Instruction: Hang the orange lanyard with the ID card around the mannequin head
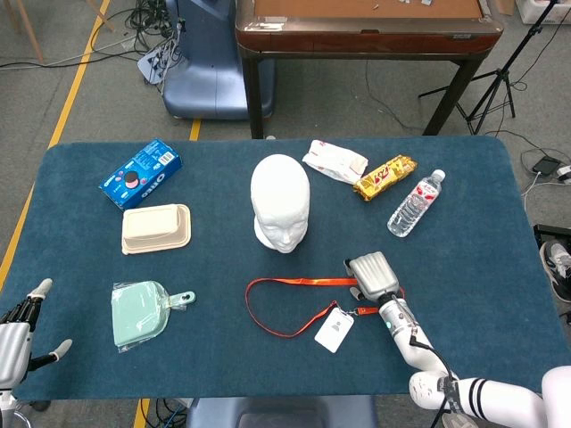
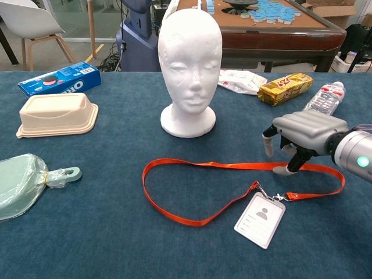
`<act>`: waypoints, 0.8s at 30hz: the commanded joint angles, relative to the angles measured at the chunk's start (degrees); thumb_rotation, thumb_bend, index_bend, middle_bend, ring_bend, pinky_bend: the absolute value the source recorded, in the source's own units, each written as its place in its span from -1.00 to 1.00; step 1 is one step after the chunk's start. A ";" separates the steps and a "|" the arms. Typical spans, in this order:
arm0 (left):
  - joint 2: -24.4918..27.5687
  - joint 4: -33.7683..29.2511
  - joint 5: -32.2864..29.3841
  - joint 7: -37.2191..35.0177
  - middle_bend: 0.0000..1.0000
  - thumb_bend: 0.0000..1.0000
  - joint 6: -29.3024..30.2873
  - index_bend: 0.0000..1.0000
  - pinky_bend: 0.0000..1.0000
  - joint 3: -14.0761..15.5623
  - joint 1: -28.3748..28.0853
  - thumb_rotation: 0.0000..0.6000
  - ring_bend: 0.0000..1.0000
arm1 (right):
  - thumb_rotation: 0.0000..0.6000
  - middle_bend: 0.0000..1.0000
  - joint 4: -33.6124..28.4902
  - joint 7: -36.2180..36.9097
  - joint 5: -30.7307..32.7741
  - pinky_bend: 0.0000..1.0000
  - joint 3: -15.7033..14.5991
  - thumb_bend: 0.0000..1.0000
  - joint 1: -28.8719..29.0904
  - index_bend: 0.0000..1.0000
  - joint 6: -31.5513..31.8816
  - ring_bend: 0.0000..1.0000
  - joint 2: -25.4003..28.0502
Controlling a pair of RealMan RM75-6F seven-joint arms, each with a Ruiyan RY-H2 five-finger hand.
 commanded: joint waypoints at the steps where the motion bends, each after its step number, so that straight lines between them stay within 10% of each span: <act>1: -0.03 0.09 -0.11 -0.11 -0.71 -0.72 0.03 -0.94 -0.35 -0.06 0.07 1.00 -0.54 | 1.00 0.80 0.99 -0.31 1.05 0.81 -0.41 -0.45 0.69 -0.02 -0.31 0.82 -0.63; 24: -0.45 0.48 -0.38 0.03 -0.71 -0.72 0.08 -0.94 -0.35 -0.24 0.37 1.00 -0.54 | 1.00 0.83 1.71 1.58 4.94 0.81 -2.81 -0.14 2.38 0.09 -0.30 0.83 -0.35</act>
